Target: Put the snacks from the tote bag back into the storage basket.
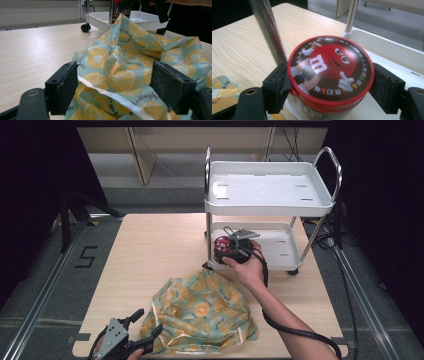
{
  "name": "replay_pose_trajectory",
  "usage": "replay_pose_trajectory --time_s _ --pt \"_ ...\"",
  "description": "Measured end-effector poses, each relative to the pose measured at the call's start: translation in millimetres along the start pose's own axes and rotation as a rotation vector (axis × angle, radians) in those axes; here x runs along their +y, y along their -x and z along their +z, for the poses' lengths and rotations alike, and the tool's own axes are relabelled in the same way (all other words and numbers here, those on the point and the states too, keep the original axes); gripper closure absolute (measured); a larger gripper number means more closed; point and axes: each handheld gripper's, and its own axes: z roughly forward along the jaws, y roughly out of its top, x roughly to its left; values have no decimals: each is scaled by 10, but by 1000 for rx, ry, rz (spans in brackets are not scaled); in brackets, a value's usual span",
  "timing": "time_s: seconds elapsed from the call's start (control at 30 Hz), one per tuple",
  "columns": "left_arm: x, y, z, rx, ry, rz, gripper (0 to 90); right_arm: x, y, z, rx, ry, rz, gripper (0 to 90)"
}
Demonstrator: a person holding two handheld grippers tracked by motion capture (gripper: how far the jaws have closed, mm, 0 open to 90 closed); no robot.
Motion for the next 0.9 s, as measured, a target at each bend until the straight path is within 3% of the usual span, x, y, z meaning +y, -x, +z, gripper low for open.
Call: replay_pose_trajectory --time_s 0.63,0.67,0.73,0.9 --pt "1 1 -1 1 -6 1 216 -69 34 71 -14 -22 4 260" --pt "2 1 -2 1 -4 0 215 -76 26 78 -34 -29 2 260" --pt "0 0 -1 0 -1 0 216 -80 37 80 -9 -31 6 259" --pt "1 0 -1 1 -5 2 215 -103 45 98 -17 -35 3 259"
